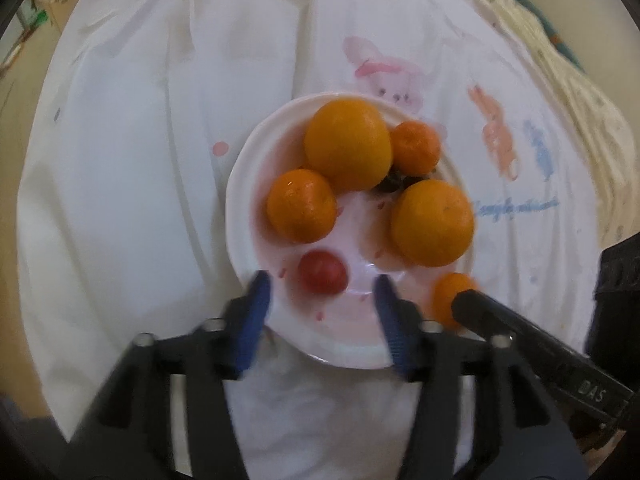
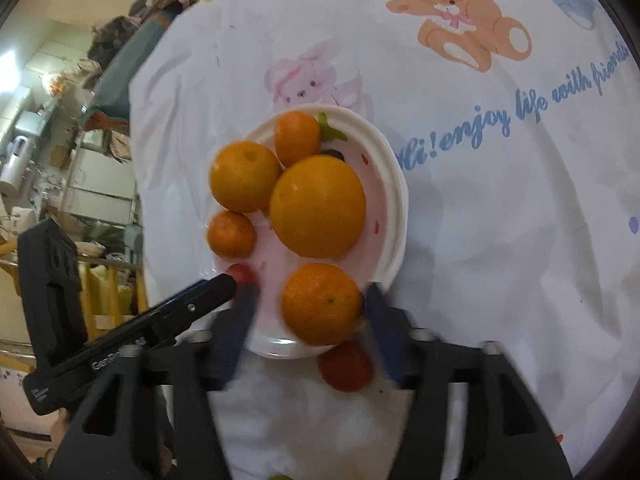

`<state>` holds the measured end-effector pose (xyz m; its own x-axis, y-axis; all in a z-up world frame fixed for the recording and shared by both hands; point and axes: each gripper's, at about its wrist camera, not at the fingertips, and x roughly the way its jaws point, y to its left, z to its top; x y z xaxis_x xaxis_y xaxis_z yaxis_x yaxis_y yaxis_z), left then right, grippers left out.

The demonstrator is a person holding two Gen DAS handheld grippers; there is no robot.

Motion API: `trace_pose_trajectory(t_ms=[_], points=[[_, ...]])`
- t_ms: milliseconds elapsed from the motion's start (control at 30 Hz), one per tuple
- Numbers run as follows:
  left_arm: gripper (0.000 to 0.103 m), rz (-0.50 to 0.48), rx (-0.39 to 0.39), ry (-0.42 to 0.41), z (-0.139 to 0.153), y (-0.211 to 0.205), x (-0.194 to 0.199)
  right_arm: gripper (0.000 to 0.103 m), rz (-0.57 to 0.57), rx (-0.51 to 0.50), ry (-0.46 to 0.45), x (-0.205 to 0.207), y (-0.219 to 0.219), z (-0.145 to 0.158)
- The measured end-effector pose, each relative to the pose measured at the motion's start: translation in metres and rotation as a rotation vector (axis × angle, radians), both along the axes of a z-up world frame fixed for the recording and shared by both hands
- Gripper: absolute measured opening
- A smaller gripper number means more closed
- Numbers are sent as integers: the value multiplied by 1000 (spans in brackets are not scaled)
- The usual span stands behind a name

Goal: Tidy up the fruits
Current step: 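Carry the red tomato and tangerine onto the plate and open both tools, then move the left tool to the green tomato and grasp it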

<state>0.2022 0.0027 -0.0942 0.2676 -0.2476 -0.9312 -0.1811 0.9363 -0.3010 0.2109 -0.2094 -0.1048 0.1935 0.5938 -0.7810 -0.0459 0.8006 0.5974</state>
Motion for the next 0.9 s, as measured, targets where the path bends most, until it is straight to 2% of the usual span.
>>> trace_pose_trajectory(t_ms=[33, 67, 100, 233, 400, 567, 700, 900], points=[[62, 5, 22, -7, 3, 0, -1, 72, -6, 11, -10, 0, -2, 2], [73, 8, 48, -13, 5, 0, -1, 72, -11, 7, -21, 1, -4, 4], [78, 11, 61, -24, 7, 0, -2, 72, -27, -3, -29, 2, -7, 4], [78, 23, 66, -20, 6, 6, -2, 72, -100, 29, 13, 6, -26, -1], [78, 54, 64, -32, 12, 18, -8, 72, -139, 46, 20, 3, -38, 0], [78, 50, 89, -65, 26, 23, -21, 72, -151, 49, 15, -4, -42, 4], [78, 56, 105, -130, 41, 24, -38, 72, -156, 48, 12, -11, -45, 7], [78, 47, 118, -142, 47, 23, -59, 72, -146, -1, -8, -23, -45, 13]])
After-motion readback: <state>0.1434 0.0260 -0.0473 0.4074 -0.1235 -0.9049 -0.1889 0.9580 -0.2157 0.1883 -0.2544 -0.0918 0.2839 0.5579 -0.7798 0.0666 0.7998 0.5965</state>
